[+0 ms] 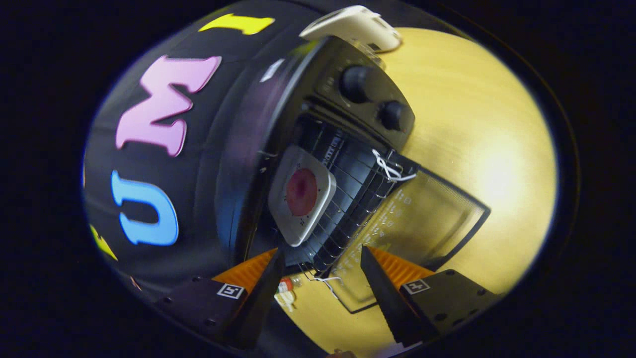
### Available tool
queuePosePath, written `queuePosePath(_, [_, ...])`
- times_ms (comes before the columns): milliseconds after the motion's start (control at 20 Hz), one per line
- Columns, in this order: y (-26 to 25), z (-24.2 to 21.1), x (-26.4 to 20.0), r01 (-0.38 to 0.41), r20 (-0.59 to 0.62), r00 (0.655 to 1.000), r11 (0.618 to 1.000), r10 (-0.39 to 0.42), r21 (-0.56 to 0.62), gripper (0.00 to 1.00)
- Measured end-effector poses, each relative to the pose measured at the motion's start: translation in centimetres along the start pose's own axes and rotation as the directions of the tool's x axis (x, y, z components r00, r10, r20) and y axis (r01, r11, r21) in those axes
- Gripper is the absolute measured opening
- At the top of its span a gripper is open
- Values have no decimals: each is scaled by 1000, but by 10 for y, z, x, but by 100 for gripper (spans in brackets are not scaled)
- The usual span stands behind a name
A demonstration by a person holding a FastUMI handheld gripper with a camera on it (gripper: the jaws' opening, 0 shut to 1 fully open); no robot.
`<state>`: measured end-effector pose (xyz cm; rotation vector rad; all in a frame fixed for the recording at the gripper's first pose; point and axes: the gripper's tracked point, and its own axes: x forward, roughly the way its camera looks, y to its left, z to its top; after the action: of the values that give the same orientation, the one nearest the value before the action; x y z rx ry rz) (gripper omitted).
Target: Open the toaster oven, put the food inside, and close the toaster oven door.
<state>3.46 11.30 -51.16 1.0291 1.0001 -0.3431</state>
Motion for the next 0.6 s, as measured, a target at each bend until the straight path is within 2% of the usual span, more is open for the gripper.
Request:
queuePosePath(100, [-5, -10, -24, -20, -6, 1000, 987, 19, -159, 99])
queuePosePath(150, [-7, -13, -33, -30, -10, 1000, 966, 29, -256, 99])
queuePosePath(200, [-10, -18, -40, -33, -12, 999, 926, 30, -375, 99])
queuePosePath(250, [-15, -22, -47, -23, -5, 1000, 863, 24, -504, 99])
queuePosePath(350, [-24, -27, -57, 21, 49, 999, 695, 20, -719, 99])
queuePosePath(400, [-29, -34, -61, 36, 57, 998, 610, 14, -791, 99])
queuePosePath(450, [-35, -44, -64, 47, 54, 999, 547, -3, -836, 99])
queuePosePath(500, [-45, -58, -66, 40, 35, 999, 510, -20, -859, 99])
queuePosePath(550, [-56, -72, -66, 36, 16, 999, 505, -44, -863, 99])
queuePosePath(600, [-65, -83, -63, 40, 7, 998, 517, -66, -855, 100])
